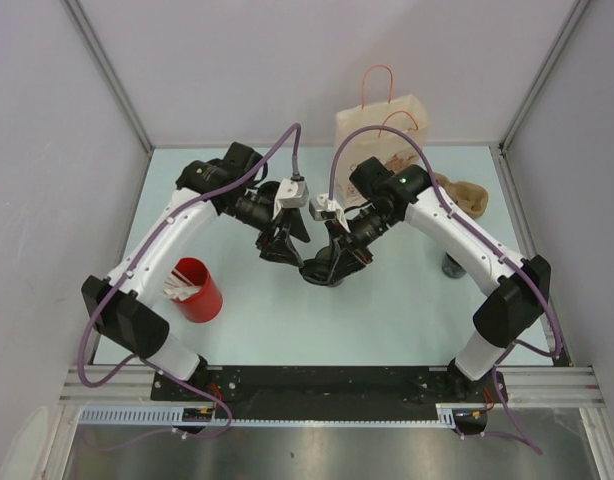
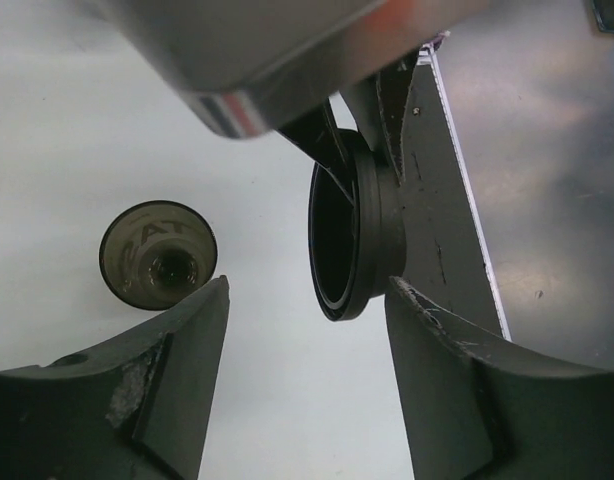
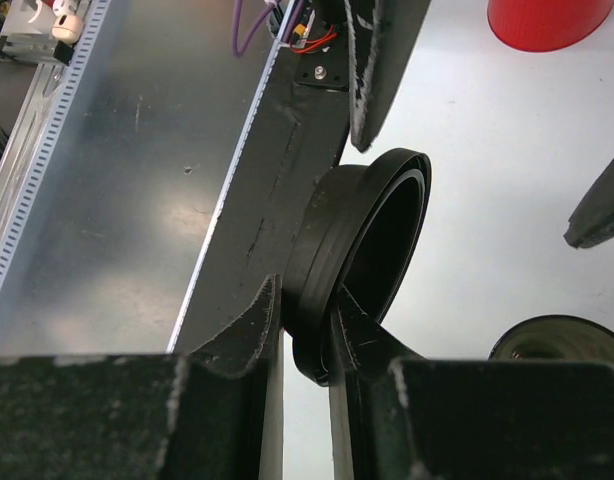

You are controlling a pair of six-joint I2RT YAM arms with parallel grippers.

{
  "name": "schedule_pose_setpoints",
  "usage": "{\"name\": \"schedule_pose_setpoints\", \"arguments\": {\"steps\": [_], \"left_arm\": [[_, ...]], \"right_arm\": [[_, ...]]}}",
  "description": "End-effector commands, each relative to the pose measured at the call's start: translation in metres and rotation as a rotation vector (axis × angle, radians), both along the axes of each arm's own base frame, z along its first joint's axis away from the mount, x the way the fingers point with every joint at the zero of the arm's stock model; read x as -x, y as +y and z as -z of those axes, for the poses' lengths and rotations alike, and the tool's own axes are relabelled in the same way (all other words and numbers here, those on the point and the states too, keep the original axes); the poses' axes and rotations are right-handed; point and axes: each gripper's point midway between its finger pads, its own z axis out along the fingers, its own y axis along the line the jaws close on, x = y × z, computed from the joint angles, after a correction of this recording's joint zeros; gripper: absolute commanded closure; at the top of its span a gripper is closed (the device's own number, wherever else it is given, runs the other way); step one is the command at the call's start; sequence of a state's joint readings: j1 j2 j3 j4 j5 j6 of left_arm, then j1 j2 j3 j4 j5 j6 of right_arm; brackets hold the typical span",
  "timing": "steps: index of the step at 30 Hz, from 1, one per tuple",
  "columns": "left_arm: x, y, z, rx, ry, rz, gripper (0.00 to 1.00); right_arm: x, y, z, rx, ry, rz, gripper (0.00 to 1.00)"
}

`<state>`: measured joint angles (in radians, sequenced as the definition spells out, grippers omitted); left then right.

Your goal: Pack the takeout coffee

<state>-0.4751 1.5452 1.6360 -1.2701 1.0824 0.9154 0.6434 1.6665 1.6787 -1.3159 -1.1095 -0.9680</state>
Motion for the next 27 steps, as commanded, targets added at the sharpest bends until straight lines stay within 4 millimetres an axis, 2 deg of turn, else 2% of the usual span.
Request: {"name": "schedule_pose_setpoints", "arguments": {"steps": [1, 8, 12, 13, 16, 19, 21, 22, 24, 25, 27], "left_arm": [[0.000, -0.012, -0.002, 0.055, 0.014, 0.035, 0.35], [0.006, -0.019, 0.004, 0.034, 0.058, 0.065, 0.41], [0.008, -0.020, 0.004, 0.035, 0.067, 0.076, 0.58], [0.008, -0.021, 0.004, 0.036, 0.069, 0.077, 0.68], [0.008, -0.022, 0.005, 0.037, 0.080, 0.080, 0.79], [0.009, -0.022, 0.004, 0.039, 0.091, 0.084, 0.85], [0.010, -0.022, 0.003, 0.040, 0.098, 0.085, 0.88], [0.010, -0.022, 0.002, 0.041, 0.099, 0.086, 0.89], [0.009, -0.022, 0.002, 0.036, 0.095, 0.080, 0.91], [0.009, -0.022, 0.002, 0.027, 0.108, 0.069, 0.93], [0.004, -0.022, 0.005, 0.009, 0.099, 0.044, 0.97]], "right_arm": [[0.001, 0.002, -0.010, -0.042, 0.000, -0.015, 1.00], [-0.001, 0.000, -0.012, -0.049, -0.009, -0.005, 1.00], [-0.005, -0.002, -0.012, -0.055, -0.009, 0.009, 1.00], [-0.005, -0.003, -0.012, -0.054, -0.009, 0.012, 1.00], [-0.007, -0.003, -0.011, -0.052, -0.010, 0.017, 1.00], [-0.015, -0.004, -0.012, -0.060, -0.019, 0.044, 0.99], [-0.020, -0.004, -0.013, -0.058, -0.021, 0.063, 0.93], [-0.024, -0.005, -0.013, -0.056, -0.027, 0.079, 0.83], [-0.039, -0.007, -0.017, -0.049, -0.040, 0.144, 0.72], [-0.052, -0.006, -0.020, -0.063, -0.074, 0.176, 0.63], [-0.065, -0.016, -0.030, -0.059, -0.078, 0.259, 0.54]]}}
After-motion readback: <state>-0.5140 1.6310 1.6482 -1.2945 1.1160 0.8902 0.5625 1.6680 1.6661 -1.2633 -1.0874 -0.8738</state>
